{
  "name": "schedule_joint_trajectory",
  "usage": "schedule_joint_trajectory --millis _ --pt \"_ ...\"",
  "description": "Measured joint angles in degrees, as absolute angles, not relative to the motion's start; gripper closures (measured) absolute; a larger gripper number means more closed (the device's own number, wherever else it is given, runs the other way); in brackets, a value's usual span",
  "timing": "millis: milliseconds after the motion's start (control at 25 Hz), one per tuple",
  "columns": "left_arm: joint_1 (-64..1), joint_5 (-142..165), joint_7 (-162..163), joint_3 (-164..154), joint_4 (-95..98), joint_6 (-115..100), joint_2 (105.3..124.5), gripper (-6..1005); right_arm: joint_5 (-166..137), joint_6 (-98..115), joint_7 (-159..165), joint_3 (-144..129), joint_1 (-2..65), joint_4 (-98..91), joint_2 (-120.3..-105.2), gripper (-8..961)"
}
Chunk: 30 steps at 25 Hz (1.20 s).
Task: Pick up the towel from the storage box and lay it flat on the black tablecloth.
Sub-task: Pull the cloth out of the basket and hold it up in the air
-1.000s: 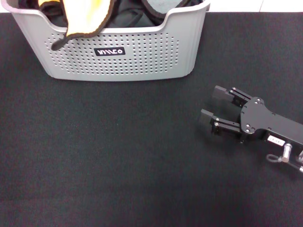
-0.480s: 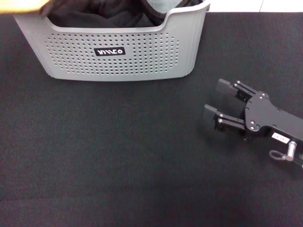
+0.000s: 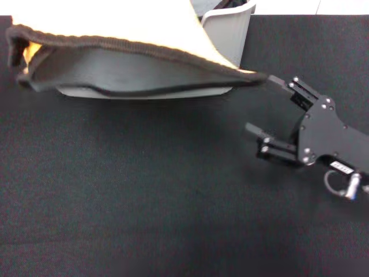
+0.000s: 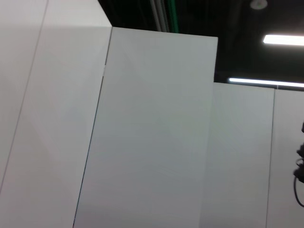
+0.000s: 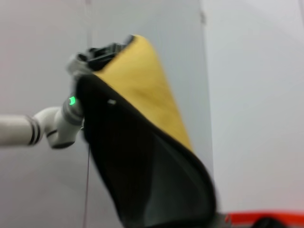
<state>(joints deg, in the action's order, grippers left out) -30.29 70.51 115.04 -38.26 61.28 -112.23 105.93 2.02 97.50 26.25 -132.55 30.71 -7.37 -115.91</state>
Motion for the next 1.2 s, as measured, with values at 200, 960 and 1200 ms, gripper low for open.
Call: schedule_joint_trajectory --millis 200,960,1200 --pt "-29.9 70.5 115.0 -38.3 60.3 -112.3 106.19 971 2.7 85.7 3.6 -132.0 26.0 -18.5 -116.25 116" --pt "-30.1 71.8 115.1 -42.1 59.8 -112.4 106.6 969 7.2 76.5 -16.2 -131.7 24.6 -28.0 -116.27 148" --pt "-30.0 71.9 115.1 -42.1 59.8 -112.4 106.76 968 7.2 76.5 -16.3 -131.8 25.4 -28.1 -116.27 232"
